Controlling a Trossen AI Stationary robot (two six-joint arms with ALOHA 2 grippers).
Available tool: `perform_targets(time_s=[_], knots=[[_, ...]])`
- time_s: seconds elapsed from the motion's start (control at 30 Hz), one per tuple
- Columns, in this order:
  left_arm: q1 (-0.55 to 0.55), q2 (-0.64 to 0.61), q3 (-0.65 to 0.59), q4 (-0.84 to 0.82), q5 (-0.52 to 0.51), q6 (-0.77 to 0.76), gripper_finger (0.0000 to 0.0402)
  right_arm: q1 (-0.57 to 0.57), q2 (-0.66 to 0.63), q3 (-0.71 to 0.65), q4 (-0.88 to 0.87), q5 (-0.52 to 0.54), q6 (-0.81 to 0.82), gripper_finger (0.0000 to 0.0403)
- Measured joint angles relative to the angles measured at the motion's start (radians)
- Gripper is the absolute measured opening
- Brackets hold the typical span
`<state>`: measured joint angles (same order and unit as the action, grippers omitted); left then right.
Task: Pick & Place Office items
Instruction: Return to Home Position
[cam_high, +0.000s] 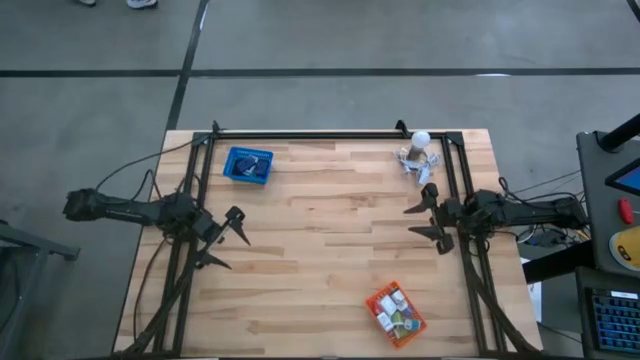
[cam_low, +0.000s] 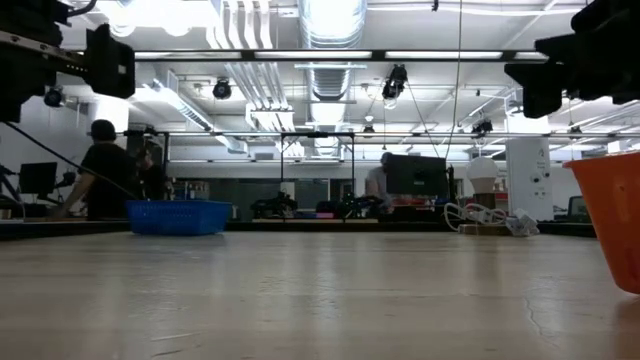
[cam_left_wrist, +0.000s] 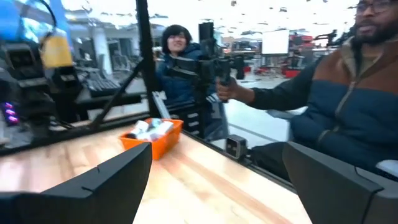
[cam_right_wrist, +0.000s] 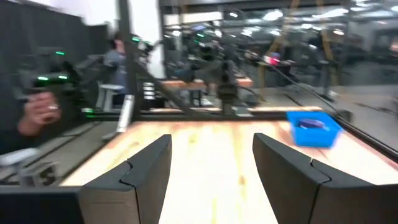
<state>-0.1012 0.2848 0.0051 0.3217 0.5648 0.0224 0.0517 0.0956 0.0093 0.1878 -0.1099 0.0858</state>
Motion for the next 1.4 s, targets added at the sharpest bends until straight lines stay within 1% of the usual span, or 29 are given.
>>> perform_targets(time_s=[0.1, 0.23, 0.33, 0.43, 0.53, 0.7, 0.83, 1.03, 1.1, 1.2, 1.3, 1.4], knots=[[0.038, -0.011, 0.0, -0.002, 0.0, 0.026, 0.0367, 0.009, 0.006, 0.0, -0.021, 0.063, -0.006, 0.0219], [0.113, -0.007, 0.0, -0.043, 0.01, 0.033, 0.0367, 0.021, 0.025, 0.0, -0.022, 0.066, -0.028, 0.0219], [0.16, -0.006, 0.0, -0.066, 0.043, 0.046, 0.0367, 0.04, 0.04, 0.0, -0.025, 0.109, -0.033, 0.0219], [0.178, -0.006, 0.0, -0.073, 0.064, 0.06, 0.0367, 0.062, 0.061, 0.0, -0.033, 0.178, -0.039, 0.0219], [0.179, -0.006, 0.0, -0.087, 0.071, 0.075, 0.0367, 0.085, 0.081, 0.0, -0.047, 0.22, -0.039, 0.0219], [0.179, -0.006, 0.0, -0.139, 0.072, 0.078, 0.0367, 0.116, 0.092, 0.0, -0.077, 0.223, -0.033, 0.0219], [0.179, -0.006, 0.0, -0.148, 0.072, 0.07, 0.0367, 0.126, 0.067, 0.0, -0.077, 0.22, -0.034, 0.0219], [0.189, -0.008, 0.0, -0.169, 0.083, 0.049, 0.0367, 0.128, -0.019, 0.0, -0.077, 0.134, -0.059, 0.0219], [0.191, -0.008, 0.0, -0.167, 0.09, 0.05, 0.0367, 0.128, -0.06, 0.0, -0.084, 0.126, -0.063, 0.0219], [0.192, -0.01, 0.0, -0.166, 0.092, 0.051, 0.0367, 0.128, -0.095, 0.001, -0.115, 0.149, -0.083, 0.0219], [0.197, -0.01, 0.0, -0.165, 0.091, 0.052, 0.0367, 0.127, -0.09, 0.0, -0.141, 0.239, -0.067, 0.0219], [0.204, -0.014, 0.0, -0.164, 0.086, 0.052, 0.0367, 0.127, -0.093, 0.0, -0.151, 0.274, -0.07, 0.0219]])
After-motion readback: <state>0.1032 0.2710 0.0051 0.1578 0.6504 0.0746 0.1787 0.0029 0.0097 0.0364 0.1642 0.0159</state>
